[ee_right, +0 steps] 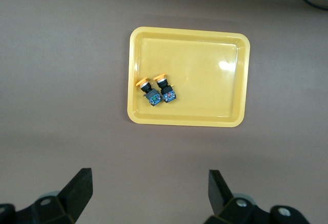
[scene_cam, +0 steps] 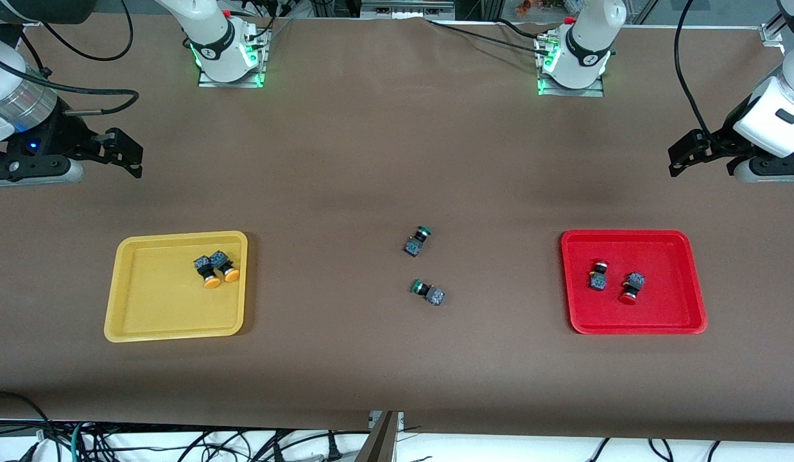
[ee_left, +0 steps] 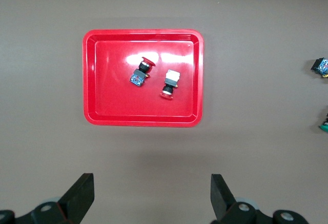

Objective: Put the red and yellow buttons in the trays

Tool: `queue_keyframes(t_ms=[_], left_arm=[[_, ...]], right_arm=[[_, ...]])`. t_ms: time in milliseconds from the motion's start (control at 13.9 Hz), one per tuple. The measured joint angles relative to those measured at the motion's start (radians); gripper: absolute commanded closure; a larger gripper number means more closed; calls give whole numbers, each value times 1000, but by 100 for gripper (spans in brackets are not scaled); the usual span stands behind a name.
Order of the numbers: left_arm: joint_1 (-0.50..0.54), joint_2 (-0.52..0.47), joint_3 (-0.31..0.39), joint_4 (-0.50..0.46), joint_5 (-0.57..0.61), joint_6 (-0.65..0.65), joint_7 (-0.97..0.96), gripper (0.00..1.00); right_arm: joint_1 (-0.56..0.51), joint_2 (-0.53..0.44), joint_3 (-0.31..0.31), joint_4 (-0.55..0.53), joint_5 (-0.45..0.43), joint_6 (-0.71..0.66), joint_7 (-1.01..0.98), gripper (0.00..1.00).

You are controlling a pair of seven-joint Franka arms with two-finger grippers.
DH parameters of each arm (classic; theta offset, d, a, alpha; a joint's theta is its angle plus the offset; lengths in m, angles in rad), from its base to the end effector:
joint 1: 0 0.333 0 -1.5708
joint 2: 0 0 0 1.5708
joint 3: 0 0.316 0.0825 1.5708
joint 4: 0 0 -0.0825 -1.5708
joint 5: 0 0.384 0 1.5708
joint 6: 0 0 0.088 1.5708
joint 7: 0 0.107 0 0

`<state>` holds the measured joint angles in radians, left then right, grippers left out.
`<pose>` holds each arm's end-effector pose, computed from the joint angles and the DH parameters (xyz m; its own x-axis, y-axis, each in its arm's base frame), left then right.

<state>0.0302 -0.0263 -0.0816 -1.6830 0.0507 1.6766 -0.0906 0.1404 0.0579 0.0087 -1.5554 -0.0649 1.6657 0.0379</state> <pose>0.5535 -0.0241 0.5952 0.9991 0.0337 0.0243 0.0349 -0.9981 -0.0506 0.5758 0.0799 0.6078 0.9916 0.1169 0.0546 0.1135 -0.9916 0.0623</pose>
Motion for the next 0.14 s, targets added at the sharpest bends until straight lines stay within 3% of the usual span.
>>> queue_keyframes(t_ms=[144], left_arm=[[0,2,0,2,0,-1,0,0]], right_arm=[[0,0,0,0,0,0,0,0]])
